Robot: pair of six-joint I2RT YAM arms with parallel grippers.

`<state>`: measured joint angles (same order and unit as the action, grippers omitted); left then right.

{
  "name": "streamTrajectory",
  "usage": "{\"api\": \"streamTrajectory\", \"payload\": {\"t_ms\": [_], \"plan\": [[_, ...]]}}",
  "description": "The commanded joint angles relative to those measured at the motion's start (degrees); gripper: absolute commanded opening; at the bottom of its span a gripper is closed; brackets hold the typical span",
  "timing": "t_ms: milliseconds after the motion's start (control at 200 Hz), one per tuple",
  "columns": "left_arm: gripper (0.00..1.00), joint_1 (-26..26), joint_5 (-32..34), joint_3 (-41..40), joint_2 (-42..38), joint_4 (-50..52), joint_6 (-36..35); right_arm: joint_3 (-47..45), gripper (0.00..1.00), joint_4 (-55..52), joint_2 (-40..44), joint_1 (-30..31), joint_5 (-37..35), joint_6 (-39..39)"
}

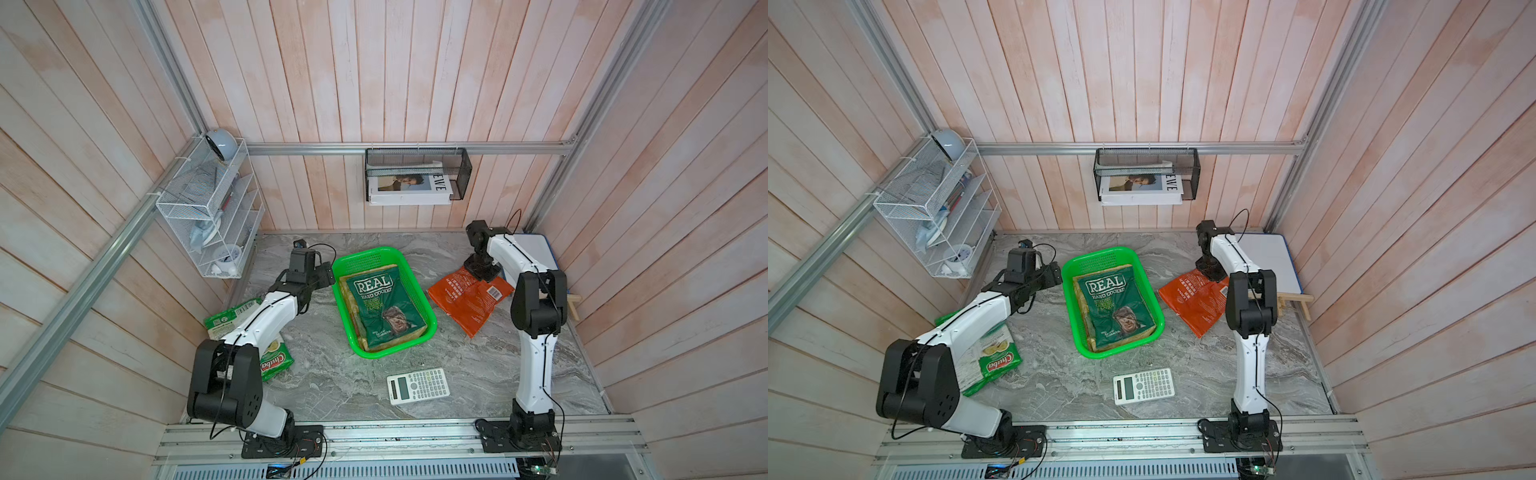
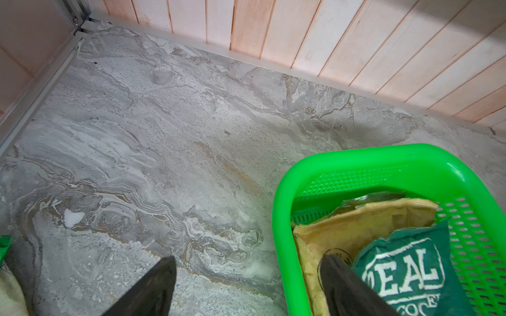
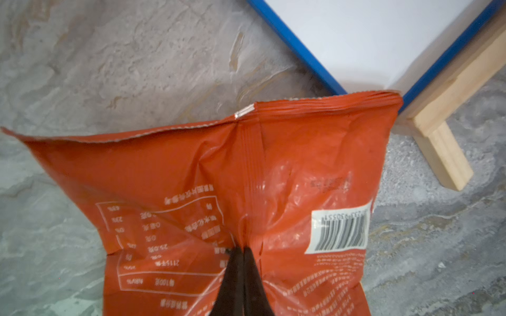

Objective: Put the potato chips into the basket
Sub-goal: Pick up the potato chip from the center of the board.

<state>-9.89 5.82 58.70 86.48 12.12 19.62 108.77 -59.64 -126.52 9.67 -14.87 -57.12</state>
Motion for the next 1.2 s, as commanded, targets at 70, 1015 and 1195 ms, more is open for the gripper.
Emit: {"api": "streamTrajectory", "payload": {"t_ms": [70,1015,1195], "plan": [[0.88,0.23,-1.89,0.61,0.41,-1.37,0.42,-2.89,0.0,0.29,6.5,1.56,-5.88,4.63],[0.86,0.88,4.81,-0.22,-8.33,7.13,4.88,-10.15,0.0,33.66,24.55,32.03,-22.11,32.36],[0.87,1.52,7.7,-3.63,-15.68,9.41,4.21,-6.33,0.0,34.03,14.61,36.42,-16.64,32.67]]}}
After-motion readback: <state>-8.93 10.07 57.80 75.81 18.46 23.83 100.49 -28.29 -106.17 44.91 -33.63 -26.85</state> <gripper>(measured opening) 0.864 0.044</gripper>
